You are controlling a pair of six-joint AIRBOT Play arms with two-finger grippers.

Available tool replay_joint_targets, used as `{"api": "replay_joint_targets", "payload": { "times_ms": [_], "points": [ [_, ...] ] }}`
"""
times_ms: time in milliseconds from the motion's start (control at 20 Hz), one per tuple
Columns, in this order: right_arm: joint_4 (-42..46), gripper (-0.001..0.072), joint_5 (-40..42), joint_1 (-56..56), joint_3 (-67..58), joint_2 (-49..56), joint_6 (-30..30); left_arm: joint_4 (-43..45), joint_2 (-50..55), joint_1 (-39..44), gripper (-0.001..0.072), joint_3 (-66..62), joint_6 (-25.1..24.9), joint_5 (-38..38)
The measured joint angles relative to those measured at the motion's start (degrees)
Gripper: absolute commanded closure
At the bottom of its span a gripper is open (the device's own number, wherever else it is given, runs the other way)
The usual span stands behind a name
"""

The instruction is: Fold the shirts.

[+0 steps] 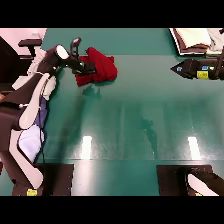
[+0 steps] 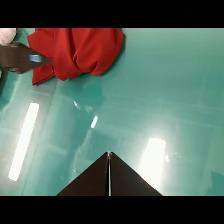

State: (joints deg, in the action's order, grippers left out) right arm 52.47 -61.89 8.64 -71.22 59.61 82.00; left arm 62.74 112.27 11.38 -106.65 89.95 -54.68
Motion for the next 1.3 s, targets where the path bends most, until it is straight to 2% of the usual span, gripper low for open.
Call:
{"api": "replay_joint_targets", "payload": {
  "times_ms": [100,150,250,300,600,800,1050,1300],
  "points": [
    [0.0,0.0694,0.0,0.0,0.0,0.0,0.0,-2.5,1.9,0.0,0.0142,0.0,0.0,2.6],
    [0.0,0.0694,-0.1,0.0,0.0,0.0,0.0,-3.6,2.6,0.0,0.0208,0.0,0.0,3.7],
    [0.0,0.0694,-0.1,0.0,0.0,0.0,0.0,-5.9,3.2,0.0,0.0619,-0.5,0.0,5.6],
    [0.0,0.0694,-0.1,0.0,0.0,0.0,0.0,-6.6,3.4,0.0,0.0683,-1.0,-0.1,5.7],
    [0.0,0.0694,1.4,-0.2,0.0,-2.5,0.0,-8.2,0.2,-0.3,0.0686,-11.1,-2.8,2.3],
    [0.1,0.0695,3.0,-2.1,-1.9,-6.7,0.0,-5.0,-12.8,-0.2,0.0686,-13.5,-5.3,2.8],
    [0.2,0.0694,0.2,-5.4,-11.0,-8.8,-0.1,0.9,-31.3,0.0,0.0686,-13.6,-7.8,0.2],
    [1.9,0.0694,-2.4,-6.3,-17.9,-9.2,-0.7,3.5,-39.8,6.8,0.0686,-8.9,-9.0,-6.5]
  ]
}}
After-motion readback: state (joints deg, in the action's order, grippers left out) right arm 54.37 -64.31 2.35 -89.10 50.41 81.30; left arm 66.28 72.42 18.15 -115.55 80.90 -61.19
